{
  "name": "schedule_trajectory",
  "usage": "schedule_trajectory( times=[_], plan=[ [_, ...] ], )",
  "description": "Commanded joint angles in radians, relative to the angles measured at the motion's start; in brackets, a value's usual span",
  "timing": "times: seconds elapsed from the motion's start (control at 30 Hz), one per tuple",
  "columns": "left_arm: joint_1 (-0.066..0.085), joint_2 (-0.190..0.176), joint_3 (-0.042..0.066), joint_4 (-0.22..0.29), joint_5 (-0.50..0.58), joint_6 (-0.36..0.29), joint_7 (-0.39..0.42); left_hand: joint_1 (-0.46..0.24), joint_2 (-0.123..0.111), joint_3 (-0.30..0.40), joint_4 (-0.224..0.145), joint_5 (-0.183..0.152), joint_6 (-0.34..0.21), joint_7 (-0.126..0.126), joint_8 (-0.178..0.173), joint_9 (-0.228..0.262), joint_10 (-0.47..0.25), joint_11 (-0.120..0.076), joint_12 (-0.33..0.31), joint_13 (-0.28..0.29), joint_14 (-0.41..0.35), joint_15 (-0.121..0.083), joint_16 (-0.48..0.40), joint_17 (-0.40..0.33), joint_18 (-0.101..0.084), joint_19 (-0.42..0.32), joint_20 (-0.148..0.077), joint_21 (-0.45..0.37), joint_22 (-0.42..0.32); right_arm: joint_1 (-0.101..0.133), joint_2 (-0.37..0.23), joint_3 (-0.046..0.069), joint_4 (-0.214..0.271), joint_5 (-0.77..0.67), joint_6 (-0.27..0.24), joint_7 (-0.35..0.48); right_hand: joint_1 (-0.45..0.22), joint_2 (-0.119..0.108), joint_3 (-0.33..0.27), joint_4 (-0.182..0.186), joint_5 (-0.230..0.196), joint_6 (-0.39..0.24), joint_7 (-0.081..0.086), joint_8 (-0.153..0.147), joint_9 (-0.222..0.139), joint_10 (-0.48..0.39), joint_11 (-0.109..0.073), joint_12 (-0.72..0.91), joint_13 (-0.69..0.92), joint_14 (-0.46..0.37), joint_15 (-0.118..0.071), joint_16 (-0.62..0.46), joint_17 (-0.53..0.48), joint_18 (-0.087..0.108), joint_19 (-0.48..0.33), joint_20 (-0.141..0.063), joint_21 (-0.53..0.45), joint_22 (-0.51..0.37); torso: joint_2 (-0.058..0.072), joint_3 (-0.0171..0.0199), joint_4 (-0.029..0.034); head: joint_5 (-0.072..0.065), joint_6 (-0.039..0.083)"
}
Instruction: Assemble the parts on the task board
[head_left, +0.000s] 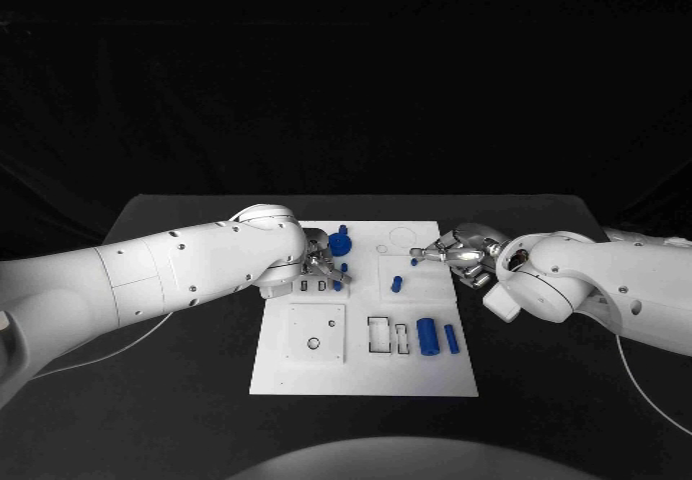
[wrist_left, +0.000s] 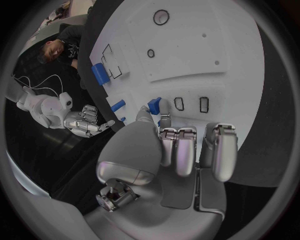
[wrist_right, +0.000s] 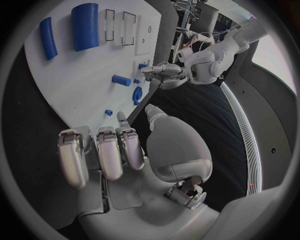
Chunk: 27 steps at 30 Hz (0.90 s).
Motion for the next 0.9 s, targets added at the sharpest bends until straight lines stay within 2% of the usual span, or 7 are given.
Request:
schedule_trajectory(
  times=[0.03, 0.33, 0.57, 0.77, 0.9],
  plan=[
    [-0.001, 0.002, 0.0, 0.0, 0.004, 0.02, 0.004, 0.059, 0.048, 0.007, -0.002, -0.007, 0.006, -0.002, -0.005, 0.002, 0.124, -0.027, -0.001, 0.041, 0.105, -0.005, 0.003, 0.263, -0.007, 0.105, -0.008, 0.002, 0.263, -0.001, 0.0, 0.0, 0.0, -0.01, 0.015, -0.002, -0.006, -0.001, -0.004, 0.004, 0.006, -0.006, 0.002, 0.007, 0.001, 0.104, 0.007, 0.004, 0.263, 0.104, 0.009, 0.004, 0.263, -0.014, 0.103, 0.005, 0.004, 0.263, 0.0, 0.0002, 0.0002, -0.001, -0.001],
    [-0.001, 0.0, 0.0, 0.0, 0.003, 0.005, 0.012, 0.1, 0.032, 0.018, -0.006, -0.01, 0.005, -0.003, -0.016, 0.015, 0.124, -0.029, -0.001, 0.041, 0.105, -0.006, 0.003, 0.263, -0.007, 0.105, -0.008, 0.002, 0.263, -0.002, 0.0, 0.0, 0.0, -0.01, 0.014, -0.002, -0.006, -0.001, -0.004, 0.004, 0.006, -0.006, 0.002, 0.007, 0.001, 0.104, 0.007, 0.004, 0.263, 0.104, 0.01, 0.004, 0.263, -0.014, 0.103, 0.006, 0.004, 0.263, 0.0, -0.0002, 0.0004, -0.002, -0.002],
    [-0.001, -0.001, 0.0, 0.001, 0.002, -0.02, 0.024, 0.148, 0.002, 0.032, -0.01, 0.005, 0.006, -0.004, -0.027, 0.029, 0.124, -0.03, -0.001, 0.041, 0.105, -0.007, 0.003, 0.263, -0.007, 0.105, -0.007, 0.002, 0.263, -0.003, -0.001, 0.0, -0.001, -0.01, 0.013, -0.002, -0.006, 0.0, -0.004, 0.004, 0.006, -0.007, 0.002, 0.007, 0.001, 0.104, 0.008, 0.004, 0.263, 0.104, 0.01, 0.004, 0.263, -0.014, 0.103, 0.006, 0.004, 0.263, 0.0, -0.0004, 0.0009, -0.003, -0.001],
    [-0.001, -0.003, 0.0, 0.002, 0.001, -0.036, 0.032, 0.192, -0.035, 0.049, -0.013, 0.03, 0.007, -0.006, -0.04, 0.042, 0.124, -0.031, -0.001, 0.041, 0.105, -0.008, 0.003, 0.263, -0.007, 0.105, -0.007, 0.002, 0.263, -0.004, 0.0, 0.0, -0.003, -0.01, 0.012, -0.002, -0.005, 0.0, -0.004, 0.004, 0.006, -0.007, 0.003, 0.007, 0.001, 0.104, 0.008, 0.004, 0.263, 0.104, 0.01, 0.004, 0.263, -0.014, 0.103, 0.006, 0.004, 0.263, 0.0, -0.0001, 0.0012, -0.003, -0.001],
    [-0.001, -0.005, 0.0, 0.003, 0.001, -0.046, 0.037, 0.202, -0.041, 0.056, -0.012, 0.038, 0.008, -0.006, -0.044, 0.045, 0.124, -0.031, -0.001, 0.041, 0.105, -0.008, 0.003, 0.263, -0.007, 0.105, -0.006, 0.002, 0.263, -0.004, 0.0, 0.0, -0.003, -0.01, 0.013, -0.002, -0.005, 0.0, -0.004, 0.004, 0.006, -0.007, 0.003, 0.008, 0.001, 0.104, 0.008, 0.004, 0.263, 0.104, 0.01, 0.004, 0.263, -0.014, 0.103, 0.006, 0.004, 0.263, -0.001, -0.0002, 0.0003, -0.002, -0.001]
  ],
)
